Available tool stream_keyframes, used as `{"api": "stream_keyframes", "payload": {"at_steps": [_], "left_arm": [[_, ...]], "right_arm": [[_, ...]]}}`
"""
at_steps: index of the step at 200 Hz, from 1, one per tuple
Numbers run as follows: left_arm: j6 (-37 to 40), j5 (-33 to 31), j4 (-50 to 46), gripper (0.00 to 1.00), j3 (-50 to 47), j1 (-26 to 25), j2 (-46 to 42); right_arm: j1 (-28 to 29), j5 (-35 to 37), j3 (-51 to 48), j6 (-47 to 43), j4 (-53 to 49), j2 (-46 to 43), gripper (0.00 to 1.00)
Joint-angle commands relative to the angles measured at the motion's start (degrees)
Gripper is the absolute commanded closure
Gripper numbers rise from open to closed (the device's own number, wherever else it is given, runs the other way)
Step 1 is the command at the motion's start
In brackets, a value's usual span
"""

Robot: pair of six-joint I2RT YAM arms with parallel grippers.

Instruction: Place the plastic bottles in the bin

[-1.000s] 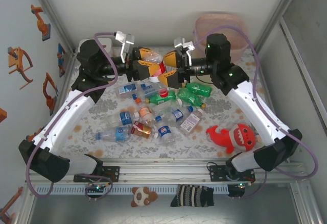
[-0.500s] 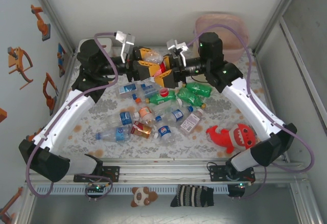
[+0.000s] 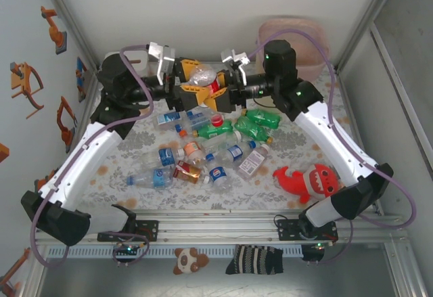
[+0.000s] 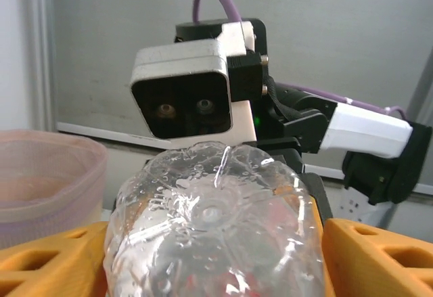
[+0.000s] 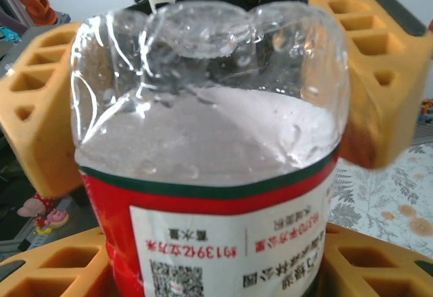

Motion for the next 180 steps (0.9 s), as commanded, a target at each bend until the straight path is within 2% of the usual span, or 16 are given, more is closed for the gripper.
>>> {"api": "stream_keyframes", "payload": {"at_steps": [1, 33, 74, 137, 180], "left_arm": [[3.70, -7.14, -2.39, 0.17, -1.71, 1.36, -4.39], [4.72, -15.78, -3.99, 0.13, -5.69, 4.52, -8.87], [3.40, -20.63, -5.05, 0.13, -9.38, 6.78, -11.16], [2.50, -23.35, -6.65, 0.14, -12.46, 7.14, -11.50], [2.13, -23.88, -6.23, 0.14, -13.66, 7.13, -11.40]], "right_arm": [[-1.41, 2.39, 1.69, 0.53, -0.78, -1.20, 0.46], [-5.34, 10.13, 2.16, 1.72, -1.45, -2.55, 0.46], [-12.24, 24.68, 4.72, 3.59, -2.24, -2.53, 0.47], [-21.30, 49.48, 14.58, 4.65, -5.95, 5.06, 0.47], [-25.39, 60.08, 21.56, 4.48, -7.47, 13.16, 0.47]]}}
